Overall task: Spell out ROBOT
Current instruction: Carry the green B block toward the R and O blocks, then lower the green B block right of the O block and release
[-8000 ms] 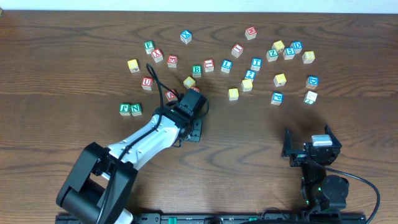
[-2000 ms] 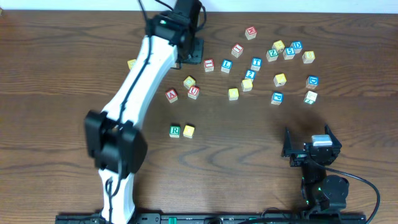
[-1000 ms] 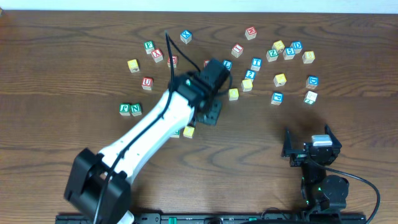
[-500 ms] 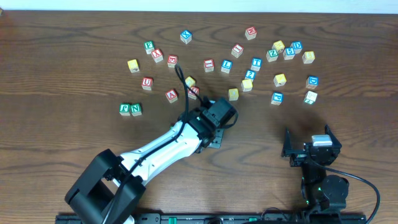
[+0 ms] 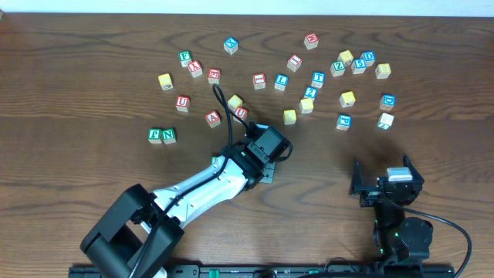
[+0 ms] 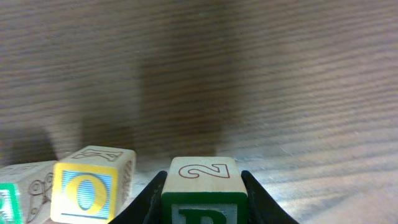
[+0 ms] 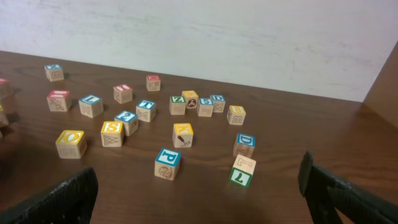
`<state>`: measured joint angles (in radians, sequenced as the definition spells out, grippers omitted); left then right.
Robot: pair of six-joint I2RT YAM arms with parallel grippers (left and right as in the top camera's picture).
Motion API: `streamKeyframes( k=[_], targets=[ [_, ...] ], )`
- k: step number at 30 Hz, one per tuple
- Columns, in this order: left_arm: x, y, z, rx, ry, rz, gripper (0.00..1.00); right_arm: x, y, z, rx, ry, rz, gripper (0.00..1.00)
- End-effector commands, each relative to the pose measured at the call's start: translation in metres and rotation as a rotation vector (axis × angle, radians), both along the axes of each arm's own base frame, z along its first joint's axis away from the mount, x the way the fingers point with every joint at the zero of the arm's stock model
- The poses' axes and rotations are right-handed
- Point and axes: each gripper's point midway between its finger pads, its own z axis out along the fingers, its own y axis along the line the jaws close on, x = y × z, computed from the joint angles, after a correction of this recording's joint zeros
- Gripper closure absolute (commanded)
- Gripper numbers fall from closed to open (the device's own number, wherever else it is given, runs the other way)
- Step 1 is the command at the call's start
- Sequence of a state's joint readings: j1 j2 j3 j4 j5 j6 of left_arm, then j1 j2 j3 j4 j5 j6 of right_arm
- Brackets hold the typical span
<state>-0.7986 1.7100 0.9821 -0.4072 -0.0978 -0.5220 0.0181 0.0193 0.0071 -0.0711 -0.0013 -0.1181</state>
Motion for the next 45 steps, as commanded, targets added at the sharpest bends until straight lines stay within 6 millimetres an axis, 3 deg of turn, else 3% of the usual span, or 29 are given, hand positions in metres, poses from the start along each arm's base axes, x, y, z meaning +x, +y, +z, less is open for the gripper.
streamKeyframes(
  k=[1,16,45],
  targets=[
    [0.006,0.012,-0.003,0.040,-0.040,0.056,0.92,0.000,0.001,-0.001,-0.011,0.004,0.004,0.01],
    [0.008,0.023,-0.023,0.097,-0.033,0.128,0.92,0.000,0.001,-0.001,-0.011,0.004,0.004,0.01],
    [0.014,0.031,-0.021,0.105,-0.069,0.224,0.92,0.000,0.001,-0.001,-0.010,0.004,0.004,0.01]
  ],
)
